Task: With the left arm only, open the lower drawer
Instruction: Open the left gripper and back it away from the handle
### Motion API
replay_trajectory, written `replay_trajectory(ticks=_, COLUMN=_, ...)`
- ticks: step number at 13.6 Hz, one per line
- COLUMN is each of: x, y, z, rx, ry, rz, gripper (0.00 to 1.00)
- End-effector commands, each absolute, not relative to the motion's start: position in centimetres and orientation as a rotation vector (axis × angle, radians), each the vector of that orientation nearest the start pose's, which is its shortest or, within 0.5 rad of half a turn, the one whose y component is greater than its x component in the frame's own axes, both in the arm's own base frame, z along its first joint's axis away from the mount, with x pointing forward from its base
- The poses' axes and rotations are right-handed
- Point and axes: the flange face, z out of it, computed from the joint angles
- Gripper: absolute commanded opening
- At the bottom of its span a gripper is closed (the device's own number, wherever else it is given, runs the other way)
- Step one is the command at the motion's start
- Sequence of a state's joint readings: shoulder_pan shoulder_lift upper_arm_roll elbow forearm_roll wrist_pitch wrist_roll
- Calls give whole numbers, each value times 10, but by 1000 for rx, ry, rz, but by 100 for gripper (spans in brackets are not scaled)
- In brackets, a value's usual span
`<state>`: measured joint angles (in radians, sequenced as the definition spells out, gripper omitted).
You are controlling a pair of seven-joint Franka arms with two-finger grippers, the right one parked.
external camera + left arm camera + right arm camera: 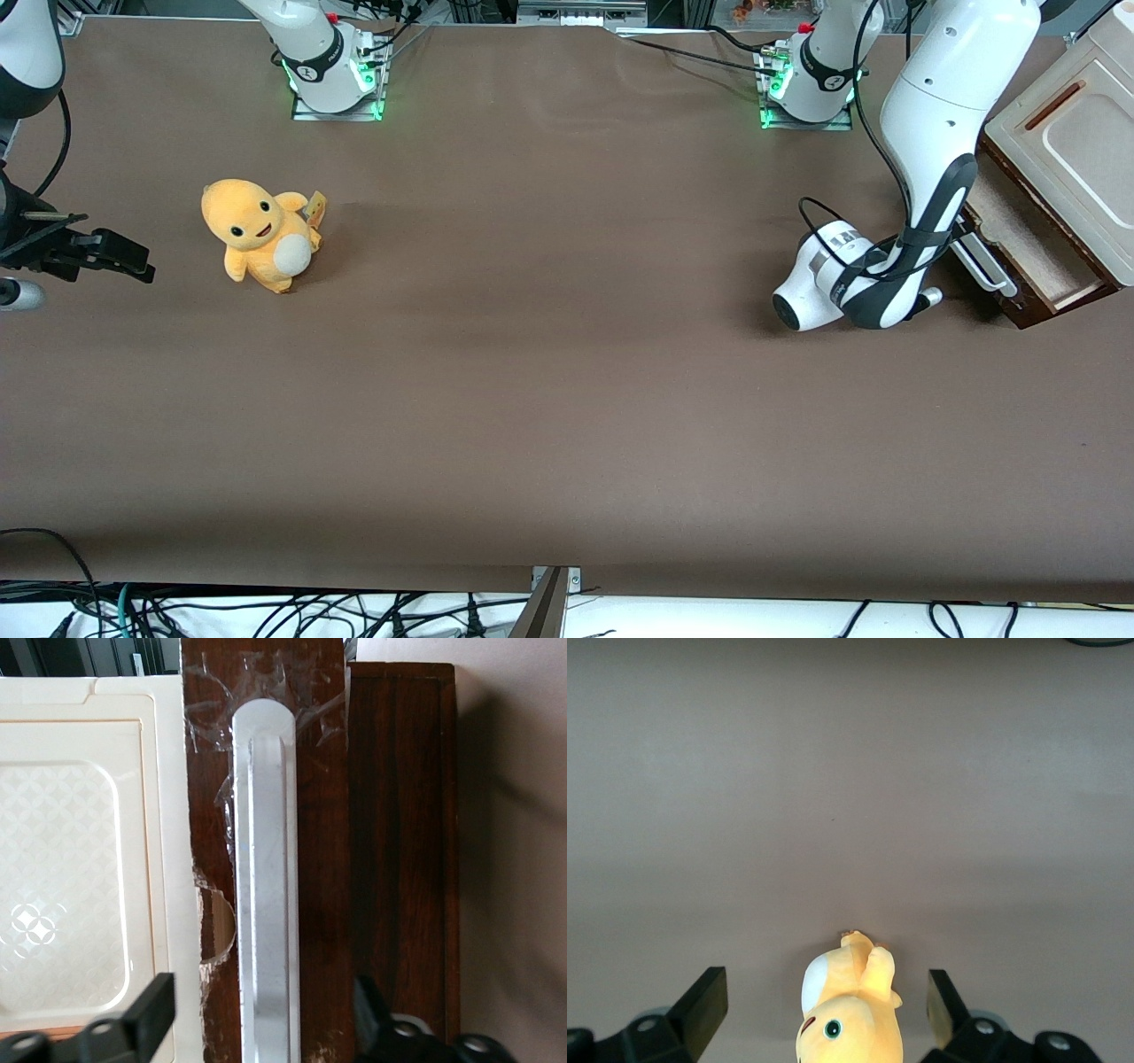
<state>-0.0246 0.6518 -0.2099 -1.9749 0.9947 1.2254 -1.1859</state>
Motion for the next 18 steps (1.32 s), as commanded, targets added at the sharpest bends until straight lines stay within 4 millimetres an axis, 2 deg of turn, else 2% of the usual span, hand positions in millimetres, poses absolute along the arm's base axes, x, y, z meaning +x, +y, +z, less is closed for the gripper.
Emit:
replay_trajectory(ticks=1, x=493, y=-11, z=162, rx=-1610, ry=-365, rz=410, gripper=100)
replay_trajectory(ticks=5, x=495, y=-18, z=172, rx=-1629, ry=-362, rz=426, gripper=100)
replay_trajectory(ticks=8, x=512, y=-37, z=198, rx=-1678, ry=-385, rz=490, gripper=100)
replay_trajectory(ticks=9, x=516, y=-61, z=214, rx=-1746, ry=-391, rz=512, gripper=100)
replay_trajectory(ticks=12, x=536, y=-101, z=259, rx=-1886, ry=-381, rz=551, gripper=100)
replay_trajectory(ticks=16, x=561, y=-120, z=325, rx=-2073, ry=-405, rz=572, gripper=100)
replay_trajectory(ticks=18, x=580, y=-117, z=375, rx=-2232, ry=-335, rz=613, gripper=100)
